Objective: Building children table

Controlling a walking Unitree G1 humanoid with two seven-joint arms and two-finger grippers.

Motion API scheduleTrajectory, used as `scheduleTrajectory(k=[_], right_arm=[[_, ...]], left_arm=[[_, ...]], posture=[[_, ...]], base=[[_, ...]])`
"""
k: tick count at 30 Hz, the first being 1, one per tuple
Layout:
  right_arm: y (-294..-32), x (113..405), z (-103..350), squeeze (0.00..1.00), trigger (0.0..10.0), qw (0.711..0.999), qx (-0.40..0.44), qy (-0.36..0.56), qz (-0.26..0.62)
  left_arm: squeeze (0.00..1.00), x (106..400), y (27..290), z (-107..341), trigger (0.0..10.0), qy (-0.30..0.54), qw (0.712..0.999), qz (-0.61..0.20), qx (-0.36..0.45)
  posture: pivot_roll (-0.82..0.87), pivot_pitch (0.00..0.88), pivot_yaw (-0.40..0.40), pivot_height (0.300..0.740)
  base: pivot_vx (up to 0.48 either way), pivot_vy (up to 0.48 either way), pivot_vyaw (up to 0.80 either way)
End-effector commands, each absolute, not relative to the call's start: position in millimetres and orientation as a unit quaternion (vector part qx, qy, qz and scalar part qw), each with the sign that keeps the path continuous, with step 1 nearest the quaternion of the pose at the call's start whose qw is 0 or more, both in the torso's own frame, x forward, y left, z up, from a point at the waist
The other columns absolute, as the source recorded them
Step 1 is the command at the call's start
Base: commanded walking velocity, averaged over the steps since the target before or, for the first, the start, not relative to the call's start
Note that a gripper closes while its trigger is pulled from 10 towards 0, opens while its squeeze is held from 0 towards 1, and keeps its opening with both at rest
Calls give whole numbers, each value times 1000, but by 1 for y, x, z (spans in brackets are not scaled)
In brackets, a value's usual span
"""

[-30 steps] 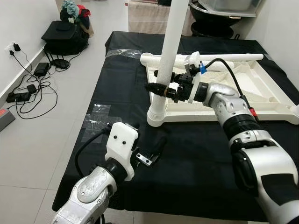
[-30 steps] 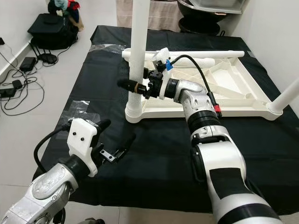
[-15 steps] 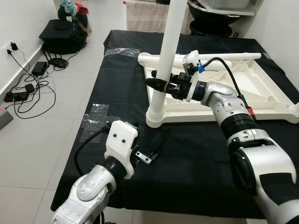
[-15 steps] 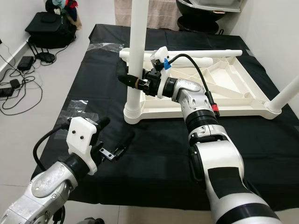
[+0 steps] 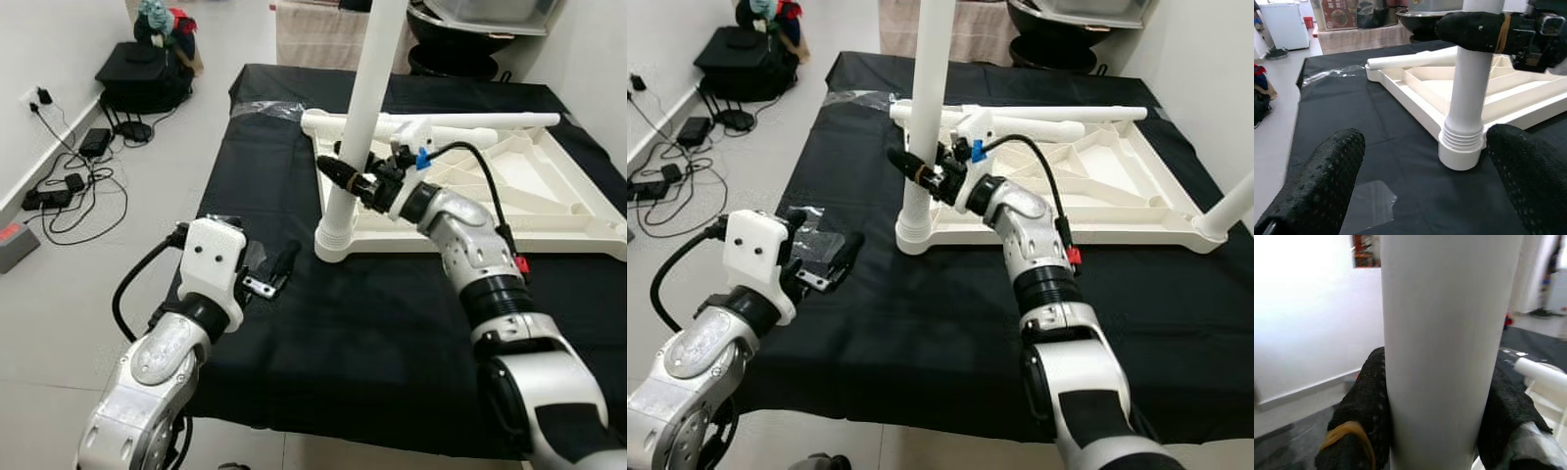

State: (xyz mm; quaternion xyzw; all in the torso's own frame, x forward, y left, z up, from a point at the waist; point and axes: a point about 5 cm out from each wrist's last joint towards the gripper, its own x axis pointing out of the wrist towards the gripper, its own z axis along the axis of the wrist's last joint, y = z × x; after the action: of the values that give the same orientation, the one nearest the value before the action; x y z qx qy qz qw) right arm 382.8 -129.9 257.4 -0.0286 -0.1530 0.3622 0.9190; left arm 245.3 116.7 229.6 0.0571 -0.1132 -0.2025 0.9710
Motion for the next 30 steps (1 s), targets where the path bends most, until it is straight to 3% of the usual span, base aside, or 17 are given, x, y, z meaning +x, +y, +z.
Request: scheduleTrajectory(k=[1, 3, 6, 11, 16, 22, 23, 24, 25, 27, 28, 30], right_arm=[[-147, 384, 255, 0, 0, 937, -42, -143, 316], [-146, 382, 250, 0, 0, 953, -44, -142, 265], [-134, 374, 247, 0, 0, 986, -42, -135, 94], [-121, 373, 251, 0, 0, 989, -27, -132, 54], [-100, 375, 257, 0, 0, 992, 30, -115, -50], [-86, 372, 256, 0, 0, 992, 45, -95, -65], [-83, 370, 257, 0, 4588, 993, 40, -95, -53], [-83, 370, 257, 0, 4588, 993, 40, -95, -53], [-81, 369, 258, 0, 10000, 994, 37, -96, -45], [-79, 368, 257, 0, 10000, 994, 38, -97, -30], [-80, 367, 256, 1000, 10000, 994, 35, -97, -26], [-82, 367, 256, 1000, 10000, 994, 36, -101, -22]], left_arm=[[0, 245, 118, 229, 10000, -114, 971, -199, 62], [0, 247, 119, 230, 10000, -116, 972, -195, 64], [0, 246, 113, 231, 10000, -117, 971, -202, 58], [0, 245, 108, 230, 10000, -116, 969, -210, 52], [0, 240, 98, 229, 10000, -118, 967, -222, 43], [0, 240, 98, 229, 10000, -119, 967, -220, 44], [0, 239, 98, 229, 10000, -119, 967, -222, 42], [0, 239, 98, 229, 10000, -119, 967, -222, 42], [0, 239, 99, 229, 10000, -119, 967, -222, 44], [0, 240, 100, 228, 10000, -119, 967, -222, 46], [0, 240, 100, 228, 10000, -118, 967, -221, 43], [0, 240, 100, 228, 10000, -119, 967, -221, 43]], posture=[[70, 209, -107, 740], [69, 209, -107, 740], [70, 208, -107, 740], [68, 200, -106, 740], [79, 192, -120, 740], [82, 185, -120, 740], [85, 184, -121, 740], [85, 184, -121, 740], [83, 184, -119, 740], [78, 181, -117, 740], [79, 179, -116, 740], [79, 178, -115, 740]], base=[[0, 0, 0], [0, 0, 0], [0, 0, 0], [0, 0, 0], [0, 0, 0], [0, 0, 0], [0, 0, 0], [0, 0, 0], [0, 0, 0], [0, 0, 0], [0, 0, 0], [0, 0, 0]])
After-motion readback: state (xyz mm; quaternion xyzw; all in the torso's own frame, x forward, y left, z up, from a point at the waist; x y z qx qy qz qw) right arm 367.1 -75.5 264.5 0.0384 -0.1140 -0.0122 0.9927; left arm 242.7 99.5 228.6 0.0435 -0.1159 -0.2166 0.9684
